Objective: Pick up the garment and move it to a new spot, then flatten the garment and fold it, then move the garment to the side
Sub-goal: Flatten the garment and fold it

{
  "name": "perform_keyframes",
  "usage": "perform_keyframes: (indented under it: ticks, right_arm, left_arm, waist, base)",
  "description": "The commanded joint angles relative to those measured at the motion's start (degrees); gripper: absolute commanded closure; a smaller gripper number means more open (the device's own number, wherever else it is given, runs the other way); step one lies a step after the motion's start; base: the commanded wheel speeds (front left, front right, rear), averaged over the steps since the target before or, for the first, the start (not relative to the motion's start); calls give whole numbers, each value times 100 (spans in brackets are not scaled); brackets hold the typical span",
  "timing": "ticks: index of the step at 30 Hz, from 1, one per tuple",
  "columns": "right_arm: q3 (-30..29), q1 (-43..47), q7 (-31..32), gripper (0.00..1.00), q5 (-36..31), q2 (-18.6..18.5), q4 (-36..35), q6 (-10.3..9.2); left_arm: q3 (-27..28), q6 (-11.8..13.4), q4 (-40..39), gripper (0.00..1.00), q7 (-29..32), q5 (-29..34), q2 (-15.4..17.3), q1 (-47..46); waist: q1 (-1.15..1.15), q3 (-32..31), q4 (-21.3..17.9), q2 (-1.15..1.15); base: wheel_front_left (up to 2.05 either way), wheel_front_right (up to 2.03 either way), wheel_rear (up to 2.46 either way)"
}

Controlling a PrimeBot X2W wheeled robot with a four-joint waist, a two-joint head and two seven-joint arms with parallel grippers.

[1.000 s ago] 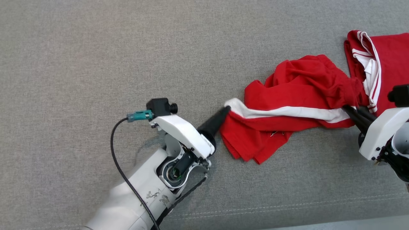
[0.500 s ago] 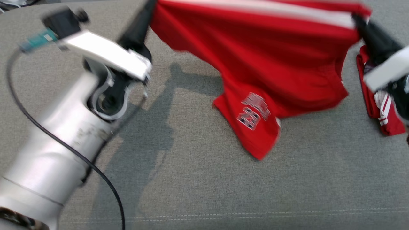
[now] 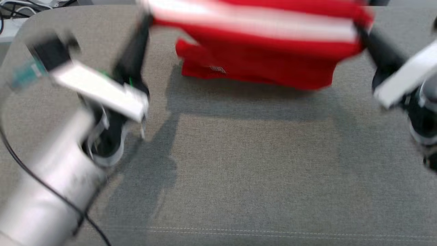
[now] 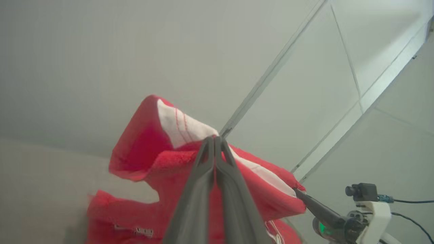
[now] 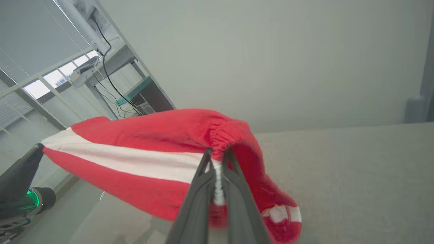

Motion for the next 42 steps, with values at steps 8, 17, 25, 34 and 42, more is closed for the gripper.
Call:
perform_keyframes:
  ticks: [8, 17, 25, 34, 42]
  right_arm:
    - [414, 1873, 945, 100, 1618, -701, -777, -25]
    - [730, 2367, 998, 100, 1720, -891, -761, -25]
    - [984, 2465, 941, 0, 1689, -818, -532, -25]
    - [1233, 2472, 919, 0, 1651, -929, -510, -25]
    - [1430, 2389, 756, 29, 1459, -999, -508, -25]
  left_arm:
    - [124, 6, 663, 100, -57, -79, -308, 2236]
    - [749, 6, 922, 88, -58, 592, -928, 2862]
    - [908, 5, 975, 0, -58, 1089, -1022, 2959]
    - [1318, 5, 769, 0, -59, 1362, -1071, 3096]
    - [1385, 5, 695, 0, -59, 1490, -1149, 3138]
  waist:
    - [0, 94, 73, 0]
    - [0, 53, 96, 0]
    - [0, 19, 158, 0]
    - [0, 36, 238, 0]
    - [0, 110, 264, 0]
  base:
    - [0, 0, 0]
    - [0, 0, 0]
    - [0, 0, 0]
    - [0, 0, 0]
    - [0, 0, 0]
